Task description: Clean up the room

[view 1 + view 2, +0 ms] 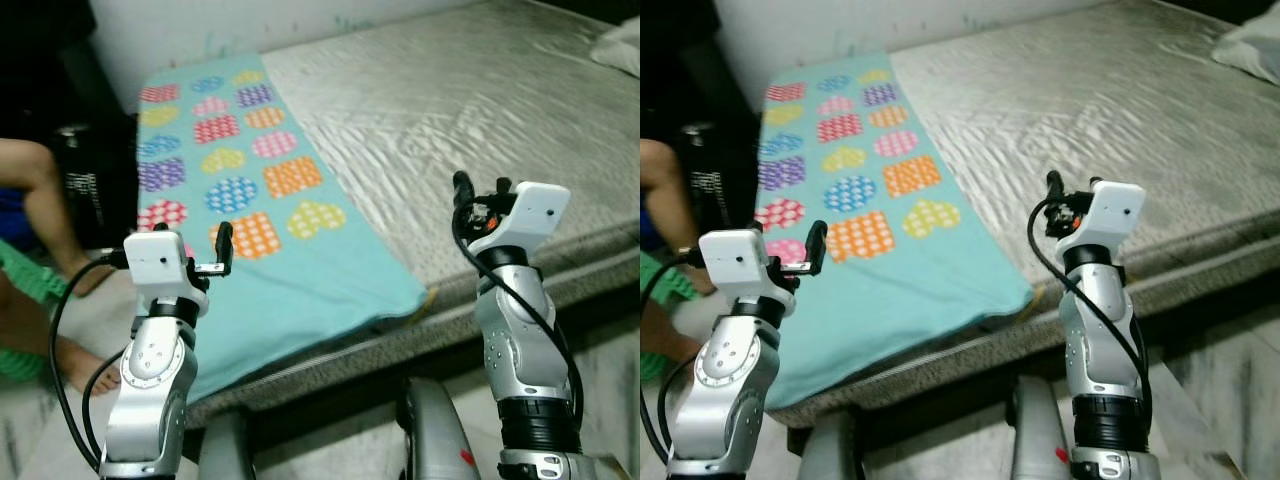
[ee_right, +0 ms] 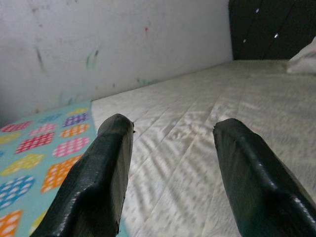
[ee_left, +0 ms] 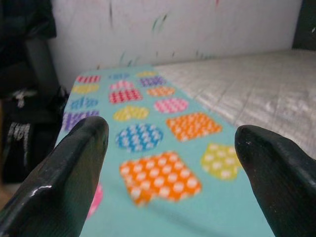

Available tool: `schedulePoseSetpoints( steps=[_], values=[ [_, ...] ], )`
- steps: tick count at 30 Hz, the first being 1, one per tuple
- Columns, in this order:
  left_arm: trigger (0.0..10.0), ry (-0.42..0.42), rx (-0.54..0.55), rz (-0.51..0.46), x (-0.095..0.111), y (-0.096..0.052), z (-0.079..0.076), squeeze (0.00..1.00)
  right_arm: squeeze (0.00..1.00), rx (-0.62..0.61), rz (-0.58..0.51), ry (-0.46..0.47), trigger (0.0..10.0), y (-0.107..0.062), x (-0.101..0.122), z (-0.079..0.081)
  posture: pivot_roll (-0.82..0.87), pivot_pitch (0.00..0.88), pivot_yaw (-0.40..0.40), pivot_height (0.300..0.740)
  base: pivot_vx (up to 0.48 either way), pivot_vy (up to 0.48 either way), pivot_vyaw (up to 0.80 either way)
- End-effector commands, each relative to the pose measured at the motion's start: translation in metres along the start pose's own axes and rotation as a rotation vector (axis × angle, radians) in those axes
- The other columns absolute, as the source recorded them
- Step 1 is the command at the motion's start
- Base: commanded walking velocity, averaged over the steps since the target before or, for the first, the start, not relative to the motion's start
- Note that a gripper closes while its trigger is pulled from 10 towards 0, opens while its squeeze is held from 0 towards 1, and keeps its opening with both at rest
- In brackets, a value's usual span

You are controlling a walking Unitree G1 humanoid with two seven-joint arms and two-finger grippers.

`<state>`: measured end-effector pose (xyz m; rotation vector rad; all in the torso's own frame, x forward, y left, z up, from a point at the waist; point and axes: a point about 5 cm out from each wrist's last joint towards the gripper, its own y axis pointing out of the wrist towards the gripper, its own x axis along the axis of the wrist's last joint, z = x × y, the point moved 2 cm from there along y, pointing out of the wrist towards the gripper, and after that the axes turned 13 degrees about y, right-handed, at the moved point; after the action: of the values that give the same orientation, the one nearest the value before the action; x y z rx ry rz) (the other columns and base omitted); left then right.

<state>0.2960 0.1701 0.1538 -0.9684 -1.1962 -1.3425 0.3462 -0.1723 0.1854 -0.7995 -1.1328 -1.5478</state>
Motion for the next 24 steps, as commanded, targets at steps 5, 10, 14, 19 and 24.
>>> schedulePoseSetpoints(
  steps=[5,10,14,19,24],
  values=[
    [10.0,0.019,0.021,-0.004,-0.003,0.001,0.008,0.00,0.00,0.069,-0.029,-0.001,10.0,0.002,0.003,0.015,-0.12,0.019,0.140,0.516,0.000,0.000,0.00],
    [10.0,0.018,0.043,-0.009,-0.006,0.004,0.009,0.00,0.00,0.103,-0.024,0.011,10.0,0.005,0.001,0.022,-0.12,0.000,0.130,0.565,0.000,0.000,0.00],
    [10.0,0.008,0.061,-0.018,-0.006,0.008,0.008,0.00,0.00,0.140,-0.029,0.014,10.0,0.008,0.002,0.029,-0.13,0.000,0.123,0.590,0.000,0.000,0.00],
    [10.0,-0.008,0.052,-0.024,-0.010,0.017,-0.003,0.00,0.00,0.143,-0.047,0.017,10.0,0.012,0.002,0.030,-0.14,0.000,0.138,0.644,0.000,0.000,0.00],
    [10.0,0.013,0.018,0.022,-0.024,0.020,-0.008,0.00,0.00,0.133,-0.046,0.026,10.0,0.002,-0.005,0.032,-0.16,0.000,0.162,0.694,0.000,0.000,0.00]
  ],
)
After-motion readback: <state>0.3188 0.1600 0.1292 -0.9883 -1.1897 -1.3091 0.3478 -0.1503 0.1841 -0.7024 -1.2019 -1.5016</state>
